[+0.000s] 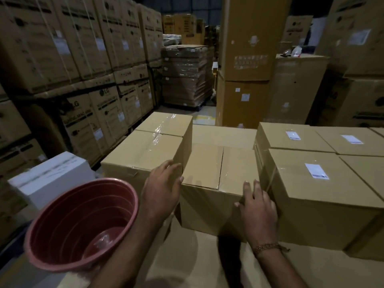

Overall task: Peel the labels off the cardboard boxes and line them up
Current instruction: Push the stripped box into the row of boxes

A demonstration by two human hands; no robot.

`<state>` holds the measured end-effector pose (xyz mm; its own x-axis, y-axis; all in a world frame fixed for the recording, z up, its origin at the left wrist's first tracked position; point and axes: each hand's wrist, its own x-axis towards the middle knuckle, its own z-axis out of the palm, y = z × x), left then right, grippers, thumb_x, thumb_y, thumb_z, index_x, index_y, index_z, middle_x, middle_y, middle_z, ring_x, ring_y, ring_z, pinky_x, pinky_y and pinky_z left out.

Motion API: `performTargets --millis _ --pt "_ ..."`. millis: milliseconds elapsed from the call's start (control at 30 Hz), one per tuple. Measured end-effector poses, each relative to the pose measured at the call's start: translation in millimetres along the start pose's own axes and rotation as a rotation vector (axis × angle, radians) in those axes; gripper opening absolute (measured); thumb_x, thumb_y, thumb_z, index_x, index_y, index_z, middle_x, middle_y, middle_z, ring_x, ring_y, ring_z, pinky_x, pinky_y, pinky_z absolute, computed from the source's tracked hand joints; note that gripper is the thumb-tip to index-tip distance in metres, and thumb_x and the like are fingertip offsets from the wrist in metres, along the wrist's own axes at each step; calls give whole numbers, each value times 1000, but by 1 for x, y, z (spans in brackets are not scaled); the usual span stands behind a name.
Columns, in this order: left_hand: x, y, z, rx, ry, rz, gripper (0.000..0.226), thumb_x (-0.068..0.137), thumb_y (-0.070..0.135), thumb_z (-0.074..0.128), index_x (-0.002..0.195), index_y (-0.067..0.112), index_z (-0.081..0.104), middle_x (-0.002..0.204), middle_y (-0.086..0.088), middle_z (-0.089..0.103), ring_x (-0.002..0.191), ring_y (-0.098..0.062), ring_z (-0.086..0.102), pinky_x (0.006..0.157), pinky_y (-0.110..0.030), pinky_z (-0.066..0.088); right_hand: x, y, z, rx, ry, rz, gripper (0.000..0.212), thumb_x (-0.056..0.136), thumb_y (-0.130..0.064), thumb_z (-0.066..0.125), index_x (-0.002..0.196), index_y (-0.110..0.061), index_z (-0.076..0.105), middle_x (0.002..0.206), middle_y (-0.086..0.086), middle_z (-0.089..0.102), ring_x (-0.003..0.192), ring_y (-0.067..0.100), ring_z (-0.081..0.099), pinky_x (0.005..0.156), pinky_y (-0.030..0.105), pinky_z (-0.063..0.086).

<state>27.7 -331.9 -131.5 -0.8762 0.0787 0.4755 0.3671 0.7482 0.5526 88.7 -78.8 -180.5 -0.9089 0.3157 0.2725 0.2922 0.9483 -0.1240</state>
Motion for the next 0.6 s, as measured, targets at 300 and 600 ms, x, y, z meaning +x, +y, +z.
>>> performTargets --millis 300,600 --pt "149 -47 29 33 -139 -29 48 97 39 70 142 29 61 148 6 58 139 -20 50 111 -48 47 109 -29 27 12 -46 53 74 107 -47 53 169 -26 19 177 7 17 151 24 39 115 38 44" --pt "246 -83 75 220 -376 53 65 94 41 71 153 24 48 154 2 51 141 -22 47 112 -48 46 214 -46 50 -8 -146 33 54 114 -32 34 167 -27 24 176 6 18 153 30 35 120 51 39"
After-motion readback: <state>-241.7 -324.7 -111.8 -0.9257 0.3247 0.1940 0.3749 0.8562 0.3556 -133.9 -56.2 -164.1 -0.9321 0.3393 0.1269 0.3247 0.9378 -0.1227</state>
